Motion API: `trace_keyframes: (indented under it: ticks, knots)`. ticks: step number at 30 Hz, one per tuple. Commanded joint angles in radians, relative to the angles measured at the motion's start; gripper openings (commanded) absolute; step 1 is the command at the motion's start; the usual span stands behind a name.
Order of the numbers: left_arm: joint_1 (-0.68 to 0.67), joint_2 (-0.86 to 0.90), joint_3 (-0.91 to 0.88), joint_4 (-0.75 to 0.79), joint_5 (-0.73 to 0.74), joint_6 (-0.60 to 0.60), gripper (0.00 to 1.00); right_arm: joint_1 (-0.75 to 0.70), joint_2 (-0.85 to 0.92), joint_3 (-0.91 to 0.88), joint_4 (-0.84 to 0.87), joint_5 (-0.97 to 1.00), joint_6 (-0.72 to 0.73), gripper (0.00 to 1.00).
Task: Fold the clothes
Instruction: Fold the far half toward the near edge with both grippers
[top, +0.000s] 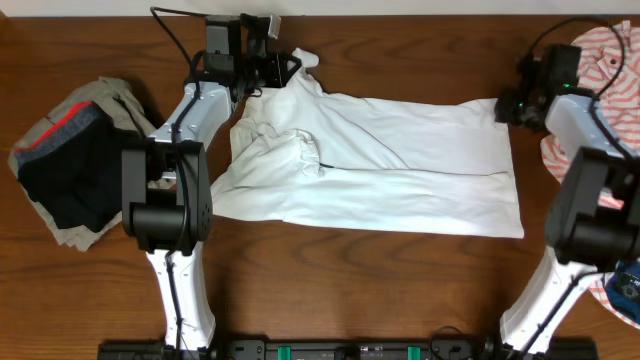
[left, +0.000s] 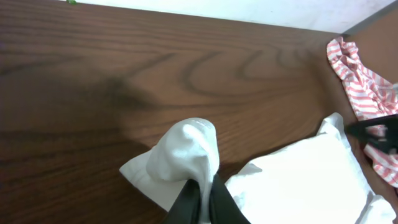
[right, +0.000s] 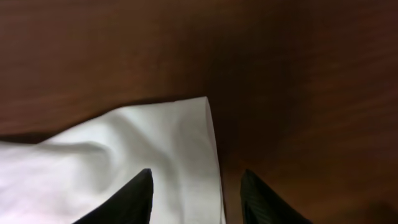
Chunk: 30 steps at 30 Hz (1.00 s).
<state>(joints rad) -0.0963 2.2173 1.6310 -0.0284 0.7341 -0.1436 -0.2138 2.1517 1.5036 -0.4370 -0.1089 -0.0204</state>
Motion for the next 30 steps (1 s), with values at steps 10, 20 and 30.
trace_keyframes:
  ticks: [10, 20, 30]
  knots:
    - [-0.001, 0.003, 0.004, -0.047, -0.016, 0.013, 0.06, 0.012, 0.084, 0.005, 0.122, -0.049, -0.019, 0.41]
    - [-0.001, 0.002, 0.004, -0.055, -0.02, 0.016, 0.06, 0.009, 0.079, 0.01, 0.119, -0.082, -0.018, 0.01]
    - [0.004, -0.084, 0.004, -0.224, -0.02, 0.018, 0.06, -0.008, -0.062, 0.104, -0.073, -0.045, -0.003, 0.01]
